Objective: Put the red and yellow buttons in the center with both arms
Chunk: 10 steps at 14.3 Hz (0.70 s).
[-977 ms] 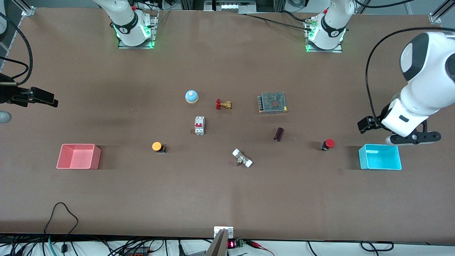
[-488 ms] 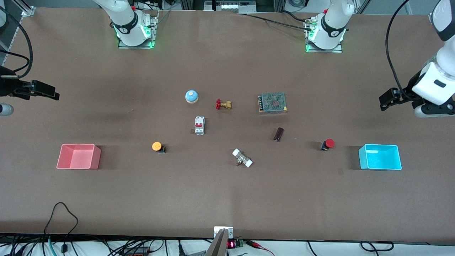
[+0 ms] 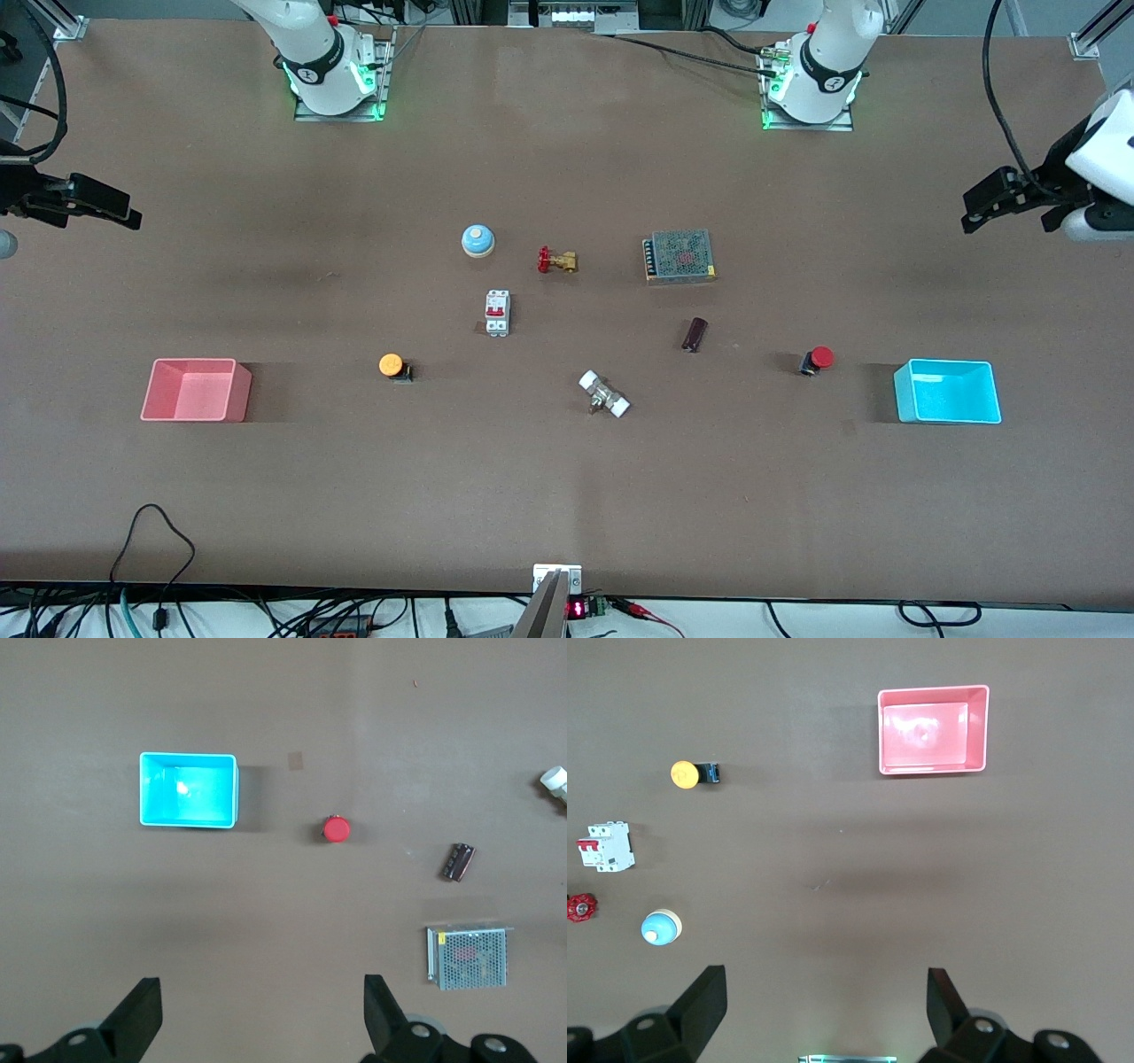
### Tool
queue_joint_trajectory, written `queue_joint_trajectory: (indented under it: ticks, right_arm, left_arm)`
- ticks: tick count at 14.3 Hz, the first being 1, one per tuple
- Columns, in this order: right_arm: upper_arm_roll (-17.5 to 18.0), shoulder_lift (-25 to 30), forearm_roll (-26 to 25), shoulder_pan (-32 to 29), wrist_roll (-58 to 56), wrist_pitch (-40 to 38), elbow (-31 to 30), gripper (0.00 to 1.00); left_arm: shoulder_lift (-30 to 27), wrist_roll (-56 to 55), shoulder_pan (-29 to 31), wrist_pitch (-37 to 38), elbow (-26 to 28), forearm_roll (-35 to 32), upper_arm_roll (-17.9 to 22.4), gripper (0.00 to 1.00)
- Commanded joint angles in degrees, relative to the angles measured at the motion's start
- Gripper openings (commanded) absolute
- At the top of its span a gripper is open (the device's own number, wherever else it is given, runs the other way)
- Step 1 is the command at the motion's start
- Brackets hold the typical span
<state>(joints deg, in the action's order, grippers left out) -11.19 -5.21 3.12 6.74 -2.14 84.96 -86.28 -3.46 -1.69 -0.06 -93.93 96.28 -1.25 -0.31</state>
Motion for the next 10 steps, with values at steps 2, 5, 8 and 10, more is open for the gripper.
queue_joint_trajectory:
  ticks: [2,5,8,10]
  right_arm:
    - [1.17,1.61,-0.92,-0.94,0.65,-0.49,-1.7,1.0]
    - [1.17,1.7,-0.92,-0.94,0.56,-0.67,-1.78,1.0]
    - [1.17,1.7,-1.01,-0.94,0.47,-0.93,-1.7,1.0]
    - [1.18,1.7,-1.36,-0.94,0.12,-0.93,-1.7,1.0]
  left_arm:
    - [-1.9,2.04,-0.12,0.42,1.28,1.16,0.93,1.0]
    - [-1.82,2.22,-0.12,0.24,1.11,1.16,0.93,1.0]
    - [-1.47,2.22,-0.12,-0.29,0.49,1.07,0.93,1.0]
    - [-1.38,2.3,-0.12,-0.55,0.49,1.24,0.4,1.0]
